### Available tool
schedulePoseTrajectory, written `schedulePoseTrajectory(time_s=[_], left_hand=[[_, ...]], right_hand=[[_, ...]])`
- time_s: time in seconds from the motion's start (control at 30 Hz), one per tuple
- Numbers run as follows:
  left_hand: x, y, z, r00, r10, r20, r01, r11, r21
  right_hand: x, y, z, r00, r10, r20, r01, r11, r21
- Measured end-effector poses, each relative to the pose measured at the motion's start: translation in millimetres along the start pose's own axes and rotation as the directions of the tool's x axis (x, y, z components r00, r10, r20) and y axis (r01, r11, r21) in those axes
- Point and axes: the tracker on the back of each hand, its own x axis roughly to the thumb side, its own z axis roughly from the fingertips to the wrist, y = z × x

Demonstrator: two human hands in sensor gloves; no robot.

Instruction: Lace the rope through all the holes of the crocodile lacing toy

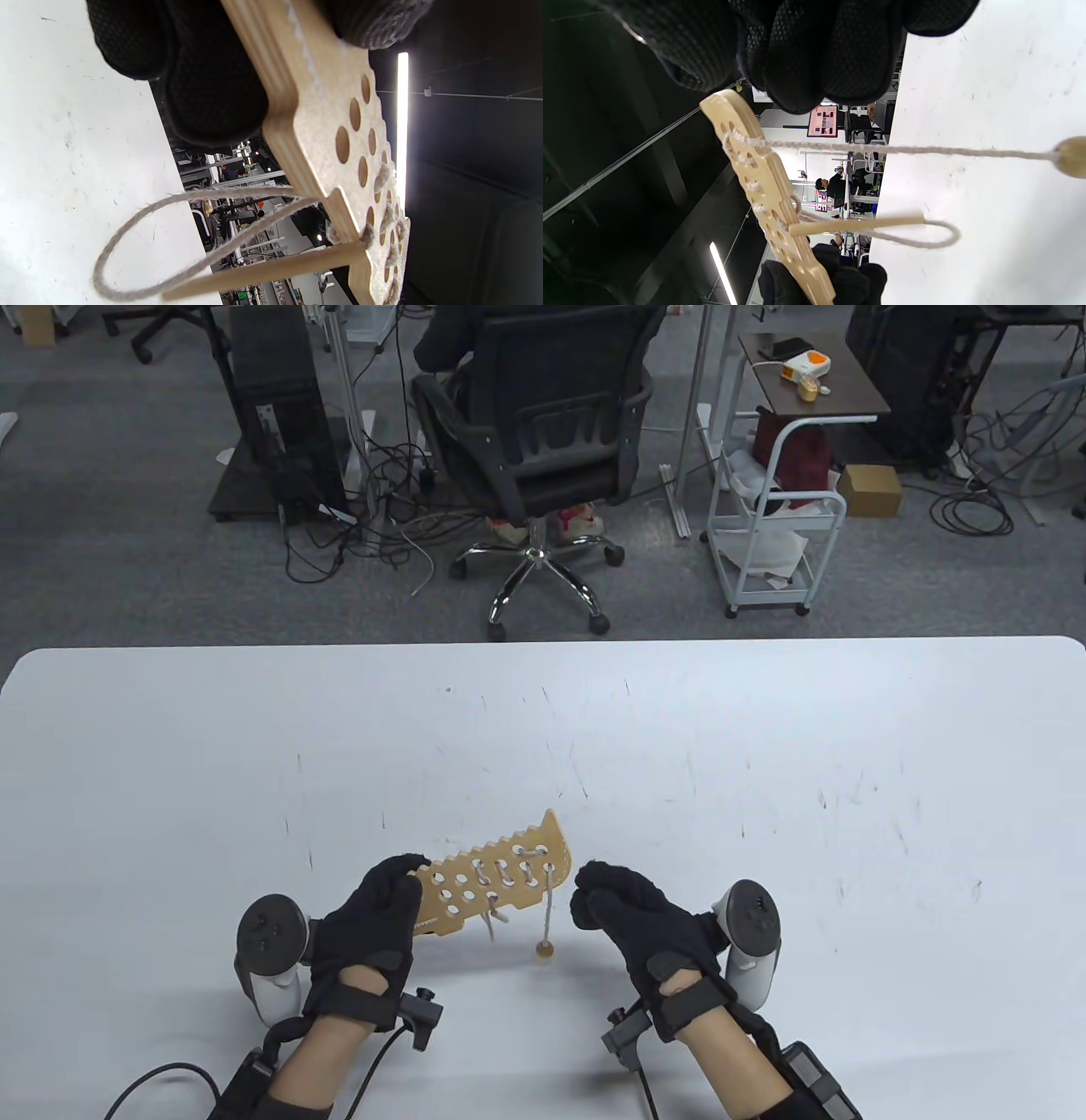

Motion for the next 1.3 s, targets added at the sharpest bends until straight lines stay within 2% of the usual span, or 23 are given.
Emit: schedulePoseTrajectory(time_s=[0.2,0.43,1.3], left_hand=[[-9.4,-0.8,0.2,0.987,0.114,-0.111,-0.116,0.993,-0.014],[-17.6,-7.4,-1.2,0.961,0.219,-0.170,-0.234,0.970,-0.070],[-13.8,-37.8,-0.2,0.967,0.203,-0.155,-0.243,0.920,-0.309]], right_hand=[[5.5,10.4,1.3,0.992,0.113,0.056,-0.116,0.992,0.045],[4.9,27.8,3.4,0.962,0.257,0.096,-0.268,0.955,0.130],[-10.8,46.5,4.2,0.931,0.360,0.065,-0.365,0.900,0.237]])
